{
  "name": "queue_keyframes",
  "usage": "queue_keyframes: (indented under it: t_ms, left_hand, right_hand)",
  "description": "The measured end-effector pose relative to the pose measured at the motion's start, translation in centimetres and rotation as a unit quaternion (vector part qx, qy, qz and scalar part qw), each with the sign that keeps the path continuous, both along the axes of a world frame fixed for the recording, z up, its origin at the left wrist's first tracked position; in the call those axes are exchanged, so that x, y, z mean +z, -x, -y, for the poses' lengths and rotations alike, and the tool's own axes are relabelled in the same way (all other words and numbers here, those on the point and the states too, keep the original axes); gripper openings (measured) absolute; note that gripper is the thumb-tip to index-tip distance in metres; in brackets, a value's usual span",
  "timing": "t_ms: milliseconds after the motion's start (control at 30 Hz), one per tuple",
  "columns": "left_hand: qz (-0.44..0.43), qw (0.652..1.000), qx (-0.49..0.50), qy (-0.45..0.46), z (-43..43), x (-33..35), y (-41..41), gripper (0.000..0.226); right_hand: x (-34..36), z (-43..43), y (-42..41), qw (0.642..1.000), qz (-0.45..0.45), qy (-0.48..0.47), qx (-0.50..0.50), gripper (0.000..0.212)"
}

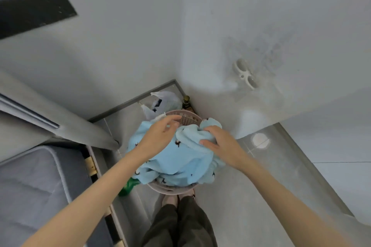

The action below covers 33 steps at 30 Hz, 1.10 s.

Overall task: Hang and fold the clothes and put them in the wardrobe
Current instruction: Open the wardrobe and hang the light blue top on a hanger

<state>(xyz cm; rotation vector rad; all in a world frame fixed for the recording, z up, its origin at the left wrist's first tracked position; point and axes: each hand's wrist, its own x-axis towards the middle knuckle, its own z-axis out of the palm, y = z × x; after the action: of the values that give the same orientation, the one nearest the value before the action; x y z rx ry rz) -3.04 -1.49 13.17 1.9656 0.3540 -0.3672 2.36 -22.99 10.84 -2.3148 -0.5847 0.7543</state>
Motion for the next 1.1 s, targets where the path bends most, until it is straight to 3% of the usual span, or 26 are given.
queue_keyframes:
  t_ms: [300,500,667,733,933,1033,1100]
  left_hand:
    - [0.063,0.991,-0.113,0.021,1.8,11.8,1.9,0.033]
    - [0.133,0.945,-0.296,0.034,5.4,17.1,3.4,0.044]
    - [0.164,0.92,-0.356,-0.023,8.9,19.5,4.4,0.017]
    - [0.182,0.919,-0.345,-0.063,10.8,20.3,4.7,0.019]
    - [0.293,0.897,-0.292,-0.158,17.8,26.0,6.6,0.02]
    - [0.334,0.886,-0.286,-0.145,22.1,29.1,7.9,0.026]
    - [0.341,0.885,-0.291,-0.124,24.8,31.1,8.7,0.03]
  right_hand:
    - [18.9,2.8,3.3,0.997,0.001,-0.078,0.003,0.015]
    - [27.5,6.4,7.2,0.99,0.032,-0.133,-0.043,0.013]
    - [31.5,11.2,10.0,0.981,0.083,-0.152,-0.088,0.012]
    - [32.5,13.5,11.0,0.977,0.111,-0.149,-0.105,0.012]
    - [34.1,21.9,15.0,0.968,0.187,-0.041,-0.161,0.03]
    - [35.6,26.0,17.2,0.947,0.269,0.103,-0.144,0.043]
    - [37.0,28.6,18.7,0.928,0.312,0.14,-0.145,0.052]
